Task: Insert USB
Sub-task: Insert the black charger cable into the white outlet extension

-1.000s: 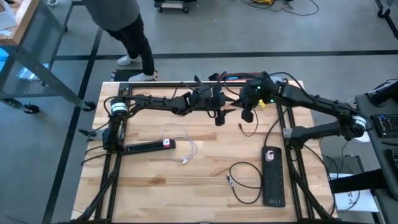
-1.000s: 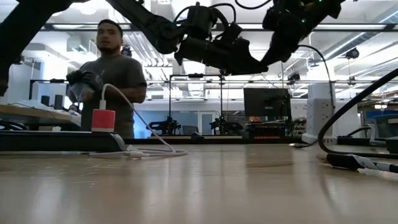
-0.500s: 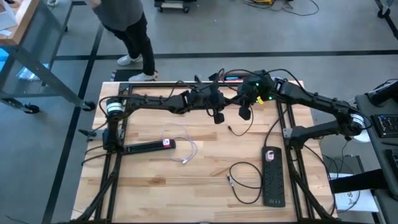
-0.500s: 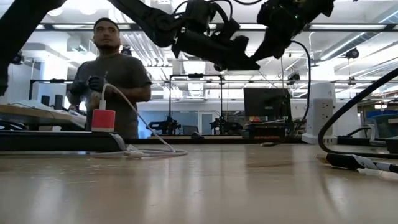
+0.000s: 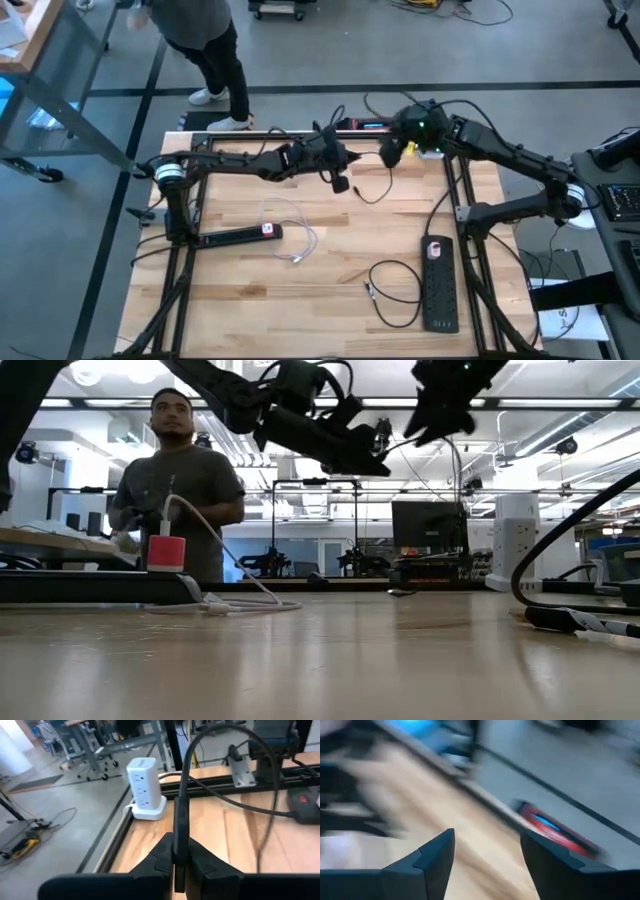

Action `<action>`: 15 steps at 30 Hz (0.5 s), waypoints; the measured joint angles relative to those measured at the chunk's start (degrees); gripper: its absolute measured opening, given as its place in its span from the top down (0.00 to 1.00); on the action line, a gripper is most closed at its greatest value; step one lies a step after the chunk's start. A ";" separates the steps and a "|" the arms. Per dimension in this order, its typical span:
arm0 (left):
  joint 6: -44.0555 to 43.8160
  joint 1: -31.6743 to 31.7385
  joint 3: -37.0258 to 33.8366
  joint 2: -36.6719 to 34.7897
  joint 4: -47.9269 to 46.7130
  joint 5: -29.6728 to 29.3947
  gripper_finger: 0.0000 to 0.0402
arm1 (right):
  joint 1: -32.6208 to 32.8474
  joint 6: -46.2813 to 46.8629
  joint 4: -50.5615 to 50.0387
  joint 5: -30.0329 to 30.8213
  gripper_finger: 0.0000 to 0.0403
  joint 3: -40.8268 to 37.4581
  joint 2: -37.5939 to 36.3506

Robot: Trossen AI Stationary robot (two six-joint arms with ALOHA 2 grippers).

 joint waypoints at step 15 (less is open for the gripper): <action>0.48 0.12 -6.55 -6.99 -0.38 0.49 0.99 | -21.18 14.20 -22.50 11.14 0.36 2.44 4.13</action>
